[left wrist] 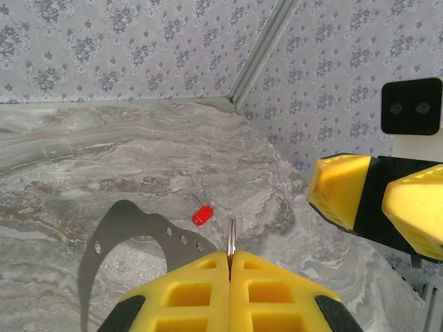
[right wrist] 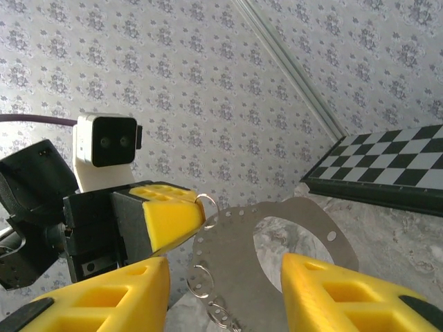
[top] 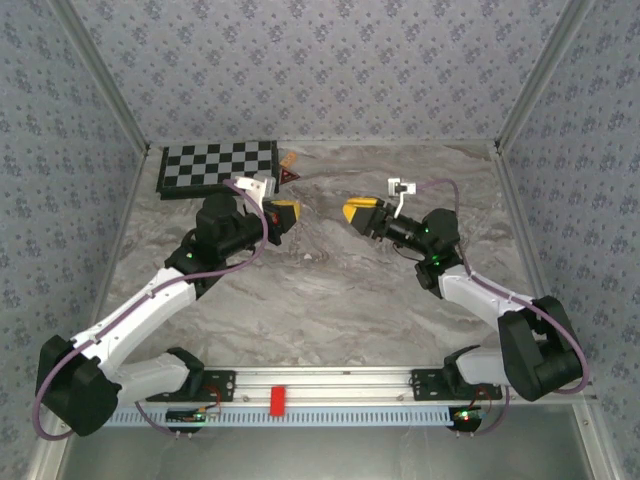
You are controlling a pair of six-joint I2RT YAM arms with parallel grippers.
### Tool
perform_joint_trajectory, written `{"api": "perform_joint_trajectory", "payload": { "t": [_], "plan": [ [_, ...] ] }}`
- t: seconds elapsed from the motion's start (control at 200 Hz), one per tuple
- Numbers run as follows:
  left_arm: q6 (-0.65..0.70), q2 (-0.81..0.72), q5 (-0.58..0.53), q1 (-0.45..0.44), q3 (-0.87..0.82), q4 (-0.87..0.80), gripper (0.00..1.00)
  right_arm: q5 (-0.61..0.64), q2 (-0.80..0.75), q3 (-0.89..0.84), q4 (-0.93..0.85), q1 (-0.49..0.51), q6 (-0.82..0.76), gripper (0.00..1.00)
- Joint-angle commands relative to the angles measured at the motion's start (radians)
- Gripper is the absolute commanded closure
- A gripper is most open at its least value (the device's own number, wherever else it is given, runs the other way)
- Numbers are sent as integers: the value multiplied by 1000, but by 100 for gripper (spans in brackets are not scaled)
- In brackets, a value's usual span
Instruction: Put the keys on the keyring
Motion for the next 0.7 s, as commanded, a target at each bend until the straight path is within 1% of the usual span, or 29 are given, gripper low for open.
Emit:
{"api": "perform_joint_trajectory", "payload": {
  "t": [0.0, 0.23, 0.325, 0.365, 0.46, 0.615, 0.695],
  "plan": [
    [33, -33, -17, -9, 44, 10, 100, 11, -17, 23, -15, 9, -34, 54],
    [48, -36, -26, -9, 54, -18, 100, 13, -18, 33, -36, 19, -46, 54],
    [66, -40, -53, -14, 57, -37, 100, 14, -18, 31, -40, 22, -52, 54],
    [80, -37, -86, -16, 70, -69, 100, 17, -18, 32, -43, 24, -53, 54],
    [133, -32, -209, -46, 96, -139, 100, 19, -16, 32, -50, 29, -60, 53],
    [197, -33, -370, -99, 98, -157, 100, 22, -18, 33, -61, 36, -69, 54],
    [224, -33, -416, -120, 92, -153, 100, 26, -16, 33, -67, 41, -73, 54]
  ]
}}
